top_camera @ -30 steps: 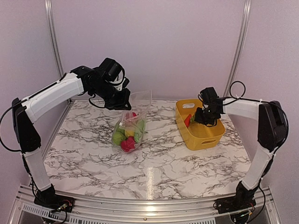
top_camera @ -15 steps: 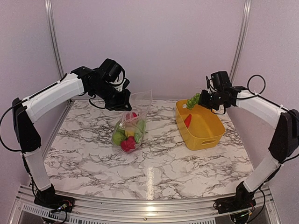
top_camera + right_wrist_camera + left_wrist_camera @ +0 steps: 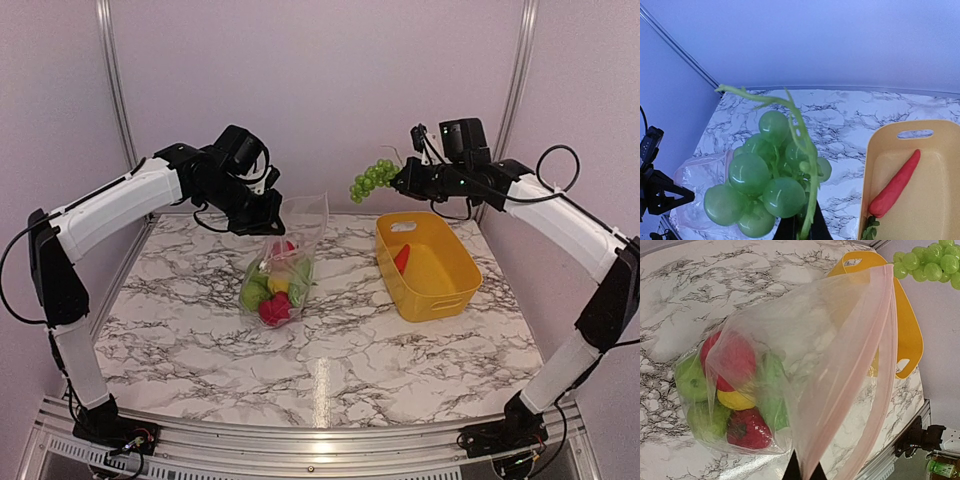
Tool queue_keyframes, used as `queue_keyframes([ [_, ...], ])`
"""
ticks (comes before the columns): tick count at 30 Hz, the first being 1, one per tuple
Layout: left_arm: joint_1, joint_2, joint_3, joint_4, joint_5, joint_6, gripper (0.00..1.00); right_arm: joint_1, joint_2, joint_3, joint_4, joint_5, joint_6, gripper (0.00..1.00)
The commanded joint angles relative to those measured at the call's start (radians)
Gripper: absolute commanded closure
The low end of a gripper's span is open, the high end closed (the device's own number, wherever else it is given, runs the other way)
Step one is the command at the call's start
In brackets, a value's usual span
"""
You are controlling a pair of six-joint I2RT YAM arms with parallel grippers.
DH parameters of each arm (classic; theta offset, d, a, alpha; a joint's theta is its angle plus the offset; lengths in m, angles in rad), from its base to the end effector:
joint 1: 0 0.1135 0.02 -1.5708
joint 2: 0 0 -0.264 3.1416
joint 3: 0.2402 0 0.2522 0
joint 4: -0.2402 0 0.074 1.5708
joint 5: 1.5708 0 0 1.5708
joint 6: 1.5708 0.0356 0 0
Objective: Place the food in the zip-top bag and seal the zipper
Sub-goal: Place the fake fruit in the zipper food storage bag.
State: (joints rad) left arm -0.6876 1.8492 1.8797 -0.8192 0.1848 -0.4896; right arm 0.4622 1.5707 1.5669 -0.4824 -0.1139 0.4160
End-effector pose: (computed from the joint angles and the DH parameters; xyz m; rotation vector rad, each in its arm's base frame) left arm 0.3145 -0.2668 0.3575 0.3398 2.4614 -0.7597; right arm 0.3221 0.1650 0.3855 -0.1217 2.1163 0.6520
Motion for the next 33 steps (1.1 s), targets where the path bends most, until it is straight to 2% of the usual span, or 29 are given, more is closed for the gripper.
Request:
queue_keyframes([
  [1, 0.000, 0.016, 0.004, 0.007, 0.016, -0.003, 1.00, 0.042, -0.023, 0.063, 0.053, -0.082, -0.016, 1.00],
  [17, 0.000, 0.013, 0.008, 0.008, 0.019, -0.012, 1.00, 0.215, -0.003, 0.094, 0.084, -0.170, -0.017, 1.00],
  [33, 0.000, 0.009, 0.022, 0.012, 0.019, -0.027, 1.00, 0.238, 0.151, 0.184, -0.020, -0.232, 0.003, 1.00],
])
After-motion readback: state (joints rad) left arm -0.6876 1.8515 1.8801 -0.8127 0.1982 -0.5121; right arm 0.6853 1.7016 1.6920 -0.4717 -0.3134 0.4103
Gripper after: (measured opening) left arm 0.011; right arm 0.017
